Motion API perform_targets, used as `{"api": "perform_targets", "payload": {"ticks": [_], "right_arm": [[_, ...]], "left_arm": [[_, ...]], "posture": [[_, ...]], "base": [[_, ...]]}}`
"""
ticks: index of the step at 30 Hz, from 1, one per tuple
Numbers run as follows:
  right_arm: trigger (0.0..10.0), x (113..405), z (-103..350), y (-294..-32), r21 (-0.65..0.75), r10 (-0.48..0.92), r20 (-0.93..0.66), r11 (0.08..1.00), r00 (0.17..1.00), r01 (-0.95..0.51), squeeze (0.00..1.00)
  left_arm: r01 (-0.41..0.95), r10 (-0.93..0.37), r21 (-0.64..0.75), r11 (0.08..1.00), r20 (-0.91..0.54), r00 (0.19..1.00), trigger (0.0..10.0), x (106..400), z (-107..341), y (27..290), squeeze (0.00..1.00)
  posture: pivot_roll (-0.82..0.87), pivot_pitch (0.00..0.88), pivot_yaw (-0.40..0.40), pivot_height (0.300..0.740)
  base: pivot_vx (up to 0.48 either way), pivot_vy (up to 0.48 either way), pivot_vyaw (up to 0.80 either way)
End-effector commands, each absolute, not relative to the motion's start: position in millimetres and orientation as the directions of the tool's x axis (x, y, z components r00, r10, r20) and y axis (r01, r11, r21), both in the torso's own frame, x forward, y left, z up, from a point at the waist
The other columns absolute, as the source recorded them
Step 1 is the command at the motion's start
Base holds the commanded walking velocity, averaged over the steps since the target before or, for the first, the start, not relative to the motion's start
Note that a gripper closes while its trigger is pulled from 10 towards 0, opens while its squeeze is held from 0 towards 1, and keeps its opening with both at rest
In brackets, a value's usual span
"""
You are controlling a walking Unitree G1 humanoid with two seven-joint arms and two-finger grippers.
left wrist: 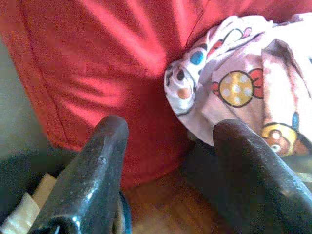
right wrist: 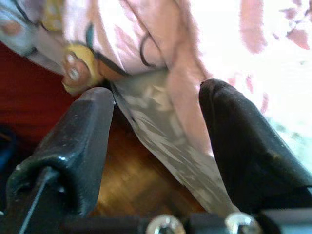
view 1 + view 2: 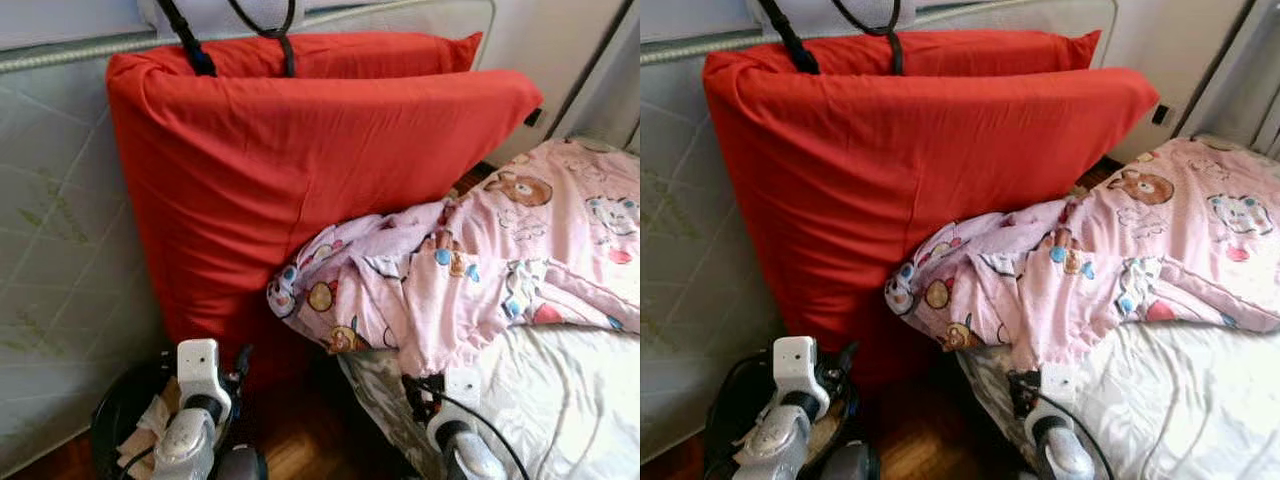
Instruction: Clean up the room
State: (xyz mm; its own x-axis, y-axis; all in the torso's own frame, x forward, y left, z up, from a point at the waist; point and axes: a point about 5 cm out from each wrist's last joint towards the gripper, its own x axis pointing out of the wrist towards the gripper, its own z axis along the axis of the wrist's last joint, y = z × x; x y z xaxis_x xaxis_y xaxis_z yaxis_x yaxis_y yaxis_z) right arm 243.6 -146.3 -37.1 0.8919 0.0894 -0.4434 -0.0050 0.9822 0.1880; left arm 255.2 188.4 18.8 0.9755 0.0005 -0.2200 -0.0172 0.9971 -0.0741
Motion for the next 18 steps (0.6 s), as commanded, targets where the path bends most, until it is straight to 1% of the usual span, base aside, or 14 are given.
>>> {"api": "perform_targets", "payload": {"ticks": [1, 18], "right_arm": [[10.0, 240.6, -38.8, -157.7, 0.162, 0.061, -0.451, 0.987, 0.890, 0.015, 0.00], [10.0, 236.4, -43.8, -157.7, 0.165, 0.064, -0.488, 0.986, 0.870, 0.020, 0.00]], "left_arm": [[0.002, -0.021, -0.090, 0.996, -0.205, 0.979, 10.0, 257.5, 21.1, 179.9, 0.00], [0.004, -0.023, -0.091, 0.996, -0.207, 0.978, 10.0, 258.2, 20.6, 179.6, 0.00]], "posture": [[-0.02, 0.026, -0.046, 0.624], [-0.02, 0.032, -0.046, 0.624]], "base": [[0.281, 0.000, 0.00], [0.286, 0.000, 0.00]]}}
